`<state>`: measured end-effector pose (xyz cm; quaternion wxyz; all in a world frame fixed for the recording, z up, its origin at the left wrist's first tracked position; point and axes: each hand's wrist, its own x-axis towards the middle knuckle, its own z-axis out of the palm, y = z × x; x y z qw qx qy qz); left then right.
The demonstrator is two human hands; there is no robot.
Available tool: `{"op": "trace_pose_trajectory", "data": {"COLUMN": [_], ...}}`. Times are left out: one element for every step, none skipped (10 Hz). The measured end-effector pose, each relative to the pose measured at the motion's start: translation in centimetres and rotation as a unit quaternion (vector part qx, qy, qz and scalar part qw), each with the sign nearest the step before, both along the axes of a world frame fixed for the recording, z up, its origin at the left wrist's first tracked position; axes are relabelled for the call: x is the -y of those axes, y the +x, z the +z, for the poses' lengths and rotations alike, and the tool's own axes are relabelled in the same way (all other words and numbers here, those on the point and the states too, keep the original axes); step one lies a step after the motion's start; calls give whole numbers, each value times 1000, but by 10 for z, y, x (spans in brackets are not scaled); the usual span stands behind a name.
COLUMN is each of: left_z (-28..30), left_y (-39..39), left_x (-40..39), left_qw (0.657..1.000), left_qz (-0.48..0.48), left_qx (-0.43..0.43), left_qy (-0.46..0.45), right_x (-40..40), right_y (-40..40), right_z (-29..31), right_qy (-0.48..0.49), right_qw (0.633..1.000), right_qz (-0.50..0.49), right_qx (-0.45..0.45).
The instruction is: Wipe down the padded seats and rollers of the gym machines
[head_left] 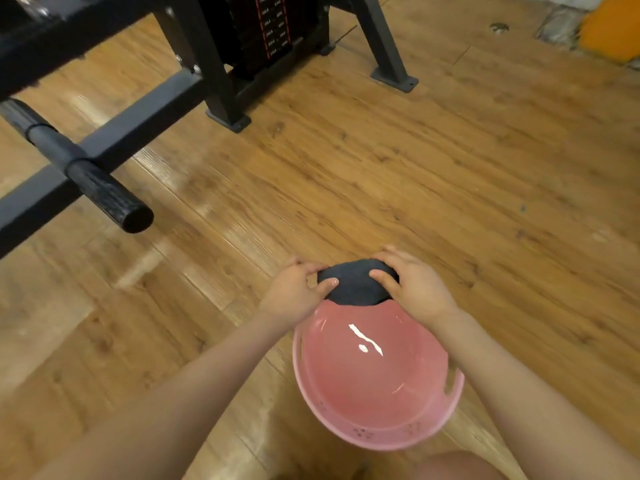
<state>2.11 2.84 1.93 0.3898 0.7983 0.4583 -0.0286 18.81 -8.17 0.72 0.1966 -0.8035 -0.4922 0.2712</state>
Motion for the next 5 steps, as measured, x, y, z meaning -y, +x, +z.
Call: {"op": "trace_pose_trajectory", "data": {"left_z": [-3,-4,-5,0,7], "left_y": [1,1,0,-1,-1], "left_x": [1,4,3,2,-3], "left_qw": [999,998,996,996,996], "left_qz": [-38,-58,-74,-79,-66], "left_qx": [-15,-20,-10,-23,-18], "left_qy": [10,31,50,47,54], "right_x": [1,0,1,5,10], "right_y": [-3,-5,-2,-1,6], "right_z": [-3,2,2,6,11], "right_qy": [1,-25,-37,-45,-12], "right_qw": [1000,999,999,999,998], "right_qz": [-1,-7,1,-13,-63], "right_qx": [31,41,25,9,-11]}}
